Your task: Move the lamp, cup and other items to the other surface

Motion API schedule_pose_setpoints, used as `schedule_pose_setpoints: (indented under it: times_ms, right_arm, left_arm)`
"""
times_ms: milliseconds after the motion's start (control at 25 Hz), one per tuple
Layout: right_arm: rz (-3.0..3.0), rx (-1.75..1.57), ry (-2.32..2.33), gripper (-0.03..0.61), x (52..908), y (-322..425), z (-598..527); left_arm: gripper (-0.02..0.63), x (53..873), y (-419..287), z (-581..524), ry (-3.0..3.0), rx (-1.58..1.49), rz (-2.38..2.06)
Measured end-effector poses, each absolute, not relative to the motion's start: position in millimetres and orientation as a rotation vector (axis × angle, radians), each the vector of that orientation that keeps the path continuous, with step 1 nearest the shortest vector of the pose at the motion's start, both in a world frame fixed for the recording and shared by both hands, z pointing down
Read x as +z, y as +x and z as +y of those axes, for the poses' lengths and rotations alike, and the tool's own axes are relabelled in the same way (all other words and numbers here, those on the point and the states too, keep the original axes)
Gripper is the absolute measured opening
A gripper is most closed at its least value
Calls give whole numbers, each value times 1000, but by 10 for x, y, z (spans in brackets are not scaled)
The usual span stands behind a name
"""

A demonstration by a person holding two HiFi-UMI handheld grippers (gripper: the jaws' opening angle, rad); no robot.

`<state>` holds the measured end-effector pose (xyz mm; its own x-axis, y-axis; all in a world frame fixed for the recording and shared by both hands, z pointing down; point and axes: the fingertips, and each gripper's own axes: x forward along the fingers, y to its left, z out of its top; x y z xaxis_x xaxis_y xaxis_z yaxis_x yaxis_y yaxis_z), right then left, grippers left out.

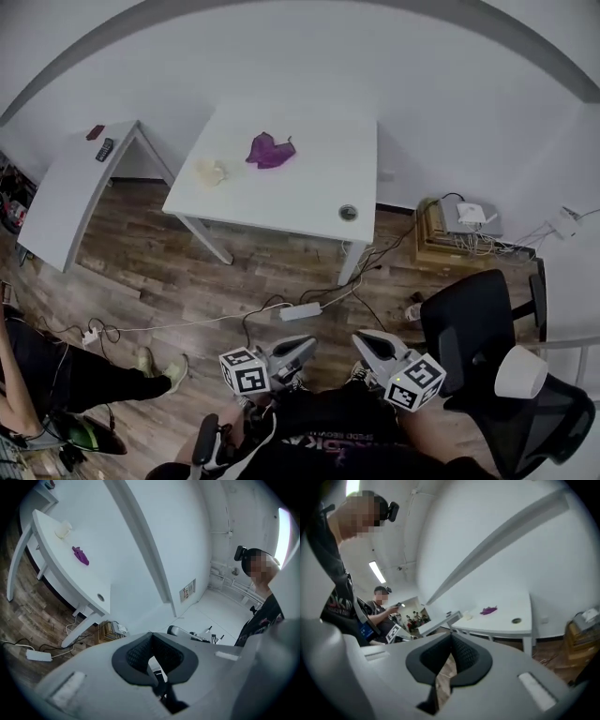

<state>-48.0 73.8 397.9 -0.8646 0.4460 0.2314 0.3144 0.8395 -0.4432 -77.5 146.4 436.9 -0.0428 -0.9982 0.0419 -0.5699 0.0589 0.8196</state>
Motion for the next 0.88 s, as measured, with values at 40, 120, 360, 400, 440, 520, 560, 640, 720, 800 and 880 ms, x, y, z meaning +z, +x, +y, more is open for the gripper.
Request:
schedule_pose_setpoints:
  times_ms: [40, 120, 360, 400, 440, 520, 560, 640, 720, 800, 880]
  right_arm:
    - [-2655, 638, -637, -1, 3985, -553, 967]
    - [-2576, 692, -757, -1, 4019, -664, 1351]
    - [-2438, 574, -959, -2, 4176, -845, 2050]
    - [-2437, 563, -968, -2, 4188, -878, 2117]
    - [-2438, 559, -972, -2, 4195, -912, 2167]
    - [-2438, 565, -977, 0, 4196, -975, 2245]
    - [-2435, 569, -982, -2, 4196, -996, 2285]
    - [-2428, 571, -992, 0, 4200, -1019, 2364]
    - [-2426, 567, -1001, -2, 4198, -1039, 2423]
    - [-2428, 563, -1006, -1, 4191, -1061, 2461]
    - [-2427, 563, -1007, 0, 4189, -1067, 2486]
  left_arm:
    - [0, 4365, -813, 1555, 1578, -843, -1699]
    - [0, 4365, -881, 1726, 1558, -846, -1718]
    - [-2, 4424, -1104, 2142, 1516, -904, -1769]
    - [-2, 4434, -1137, 2205, 1514, -905, -1773]
    - [-2, 4439, -1167, 2264, 1512, -904, -1778]
    - [-2, 4438, -1219, 2376, 1506, -904, -1794]
    - [-2, 4437, -1241, 2431, 1499, -905, -1804]
    - [-2, 4438, -1273, 2528, 1488, -911, -1822]
    - [-2, 4440, -1299, 2604, 1481, -915, -1836]
    - [-2, 4435, -1324, 2658, 1473, -920, -1845]
    - [-2, 4433, -1336, 2695, 1464, -927, -1852]
